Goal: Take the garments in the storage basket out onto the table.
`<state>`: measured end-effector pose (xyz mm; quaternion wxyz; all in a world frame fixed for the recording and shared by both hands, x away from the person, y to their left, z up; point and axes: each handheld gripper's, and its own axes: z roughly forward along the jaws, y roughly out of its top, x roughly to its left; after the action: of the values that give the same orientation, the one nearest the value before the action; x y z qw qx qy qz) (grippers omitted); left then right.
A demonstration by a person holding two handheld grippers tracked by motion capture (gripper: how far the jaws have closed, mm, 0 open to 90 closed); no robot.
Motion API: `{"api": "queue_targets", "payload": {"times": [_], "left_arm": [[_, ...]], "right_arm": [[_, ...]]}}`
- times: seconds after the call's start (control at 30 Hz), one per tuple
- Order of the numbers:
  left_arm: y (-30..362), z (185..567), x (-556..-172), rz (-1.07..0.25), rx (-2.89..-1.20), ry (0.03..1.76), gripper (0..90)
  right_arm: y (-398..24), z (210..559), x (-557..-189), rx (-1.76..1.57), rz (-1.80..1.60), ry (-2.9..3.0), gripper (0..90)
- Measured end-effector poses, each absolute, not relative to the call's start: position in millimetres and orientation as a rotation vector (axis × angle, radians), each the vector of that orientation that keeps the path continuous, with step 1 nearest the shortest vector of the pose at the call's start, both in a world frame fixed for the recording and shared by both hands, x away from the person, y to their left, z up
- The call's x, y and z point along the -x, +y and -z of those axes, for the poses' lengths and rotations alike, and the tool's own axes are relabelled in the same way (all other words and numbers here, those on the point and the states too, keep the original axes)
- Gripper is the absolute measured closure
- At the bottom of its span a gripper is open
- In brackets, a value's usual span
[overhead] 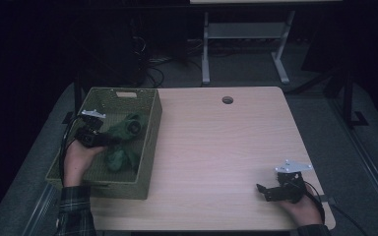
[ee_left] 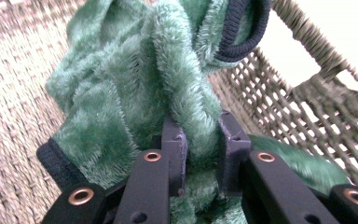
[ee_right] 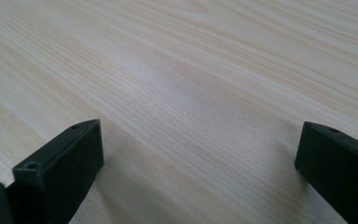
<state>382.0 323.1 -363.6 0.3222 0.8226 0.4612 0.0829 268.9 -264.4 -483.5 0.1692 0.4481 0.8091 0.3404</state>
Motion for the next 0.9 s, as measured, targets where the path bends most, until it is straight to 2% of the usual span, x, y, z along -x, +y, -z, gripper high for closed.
{"api": "queue_targets", "payload": {"times": [0.9], "left_arm": [[314.5, 286.8, -379.2, -0.261, -1.971, 1.044, 77.2]], "right_arm": [[-265.5, 483.5, -270.5, -1.269, -0.963, 2.302, 0.5]]}}
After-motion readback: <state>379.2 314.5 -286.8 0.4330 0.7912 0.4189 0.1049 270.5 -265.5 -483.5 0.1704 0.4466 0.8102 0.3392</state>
